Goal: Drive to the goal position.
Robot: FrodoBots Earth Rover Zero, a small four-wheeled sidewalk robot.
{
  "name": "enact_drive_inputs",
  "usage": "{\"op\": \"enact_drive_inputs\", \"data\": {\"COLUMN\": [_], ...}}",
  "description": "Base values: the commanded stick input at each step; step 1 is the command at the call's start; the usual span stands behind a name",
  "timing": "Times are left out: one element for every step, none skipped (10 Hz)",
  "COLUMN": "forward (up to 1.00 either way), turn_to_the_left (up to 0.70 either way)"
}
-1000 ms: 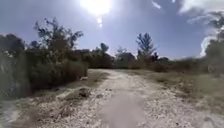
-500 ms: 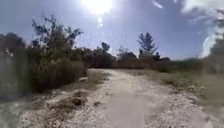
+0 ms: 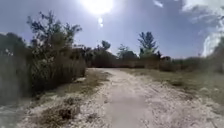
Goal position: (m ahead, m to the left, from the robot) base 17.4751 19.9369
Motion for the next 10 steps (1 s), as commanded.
{"op": "enact_drive_inputs", "data": {"forward": [0.7,0.7,0.7,0.7,0.7,0.7,0.7,0.7,0.7,0.7], "turn_to_the_left": [0.0,0.0,0.0,0.0,0.0,0.0,0.0,0.0,0.0,0.0]}}
